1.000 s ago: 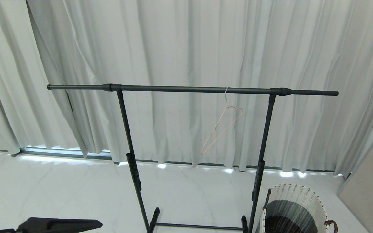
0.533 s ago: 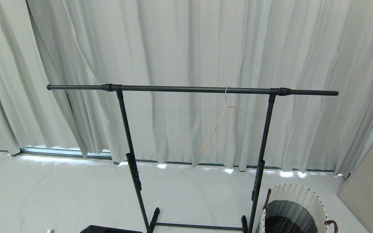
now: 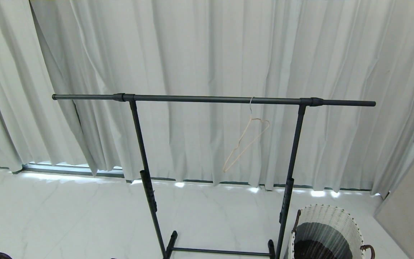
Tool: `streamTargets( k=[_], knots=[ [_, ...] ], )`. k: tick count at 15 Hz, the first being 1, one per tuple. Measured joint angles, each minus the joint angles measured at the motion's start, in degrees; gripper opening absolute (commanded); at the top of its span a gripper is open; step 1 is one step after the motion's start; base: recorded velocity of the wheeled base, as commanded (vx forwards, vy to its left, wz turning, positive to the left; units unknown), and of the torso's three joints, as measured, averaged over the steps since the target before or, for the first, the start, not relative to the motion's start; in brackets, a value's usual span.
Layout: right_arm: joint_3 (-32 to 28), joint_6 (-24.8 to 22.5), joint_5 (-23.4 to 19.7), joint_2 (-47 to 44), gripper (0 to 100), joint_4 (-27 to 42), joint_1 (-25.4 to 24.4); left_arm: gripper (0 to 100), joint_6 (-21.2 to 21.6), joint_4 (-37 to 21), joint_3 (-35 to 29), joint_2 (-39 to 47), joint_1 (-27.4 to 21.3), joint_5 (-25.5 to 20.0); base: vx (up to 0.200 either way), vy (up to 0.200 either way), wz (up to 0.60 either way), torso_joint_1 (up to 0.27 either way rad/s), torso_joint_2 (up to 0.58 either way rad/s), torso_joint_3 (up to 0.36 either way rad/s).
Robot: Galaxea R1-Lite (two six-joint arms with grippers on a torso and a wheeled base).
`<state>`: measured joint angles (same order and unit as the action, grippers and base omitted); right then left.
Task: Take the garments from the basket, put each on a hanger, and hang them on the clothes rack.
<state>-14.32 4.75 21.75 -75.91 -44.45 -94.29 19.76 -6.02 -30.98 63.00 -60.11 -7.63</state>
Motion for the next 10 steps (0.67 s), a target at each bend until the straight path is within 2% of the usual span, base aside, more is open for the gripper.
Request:
streamTargets(
  k=[2,3,10],
  knots=[
    [-0.83,0.0,-0.02,-0.6,0,0.0,0.0,100,0.02,1.16,0.13,0.83,0.28,0.0,0.0,0.0,0.0,0.0,0.0,0.0],
    [-1.24,0.0,0.0,-0.99,0,0.0,0.0,0,0.02,1.65,0.16,1.35,0.28,0.0,0.0,0.0,0.0,0.0,0.0,0.0],
    [-1.57,-0.02,0.12,-1.67,0,0.0,0.04,0,0.09,1.62,0.68,2.21,0.35,0.05,0.0,0.0,0.0,0.0,0.0,0.0]
  ],
)
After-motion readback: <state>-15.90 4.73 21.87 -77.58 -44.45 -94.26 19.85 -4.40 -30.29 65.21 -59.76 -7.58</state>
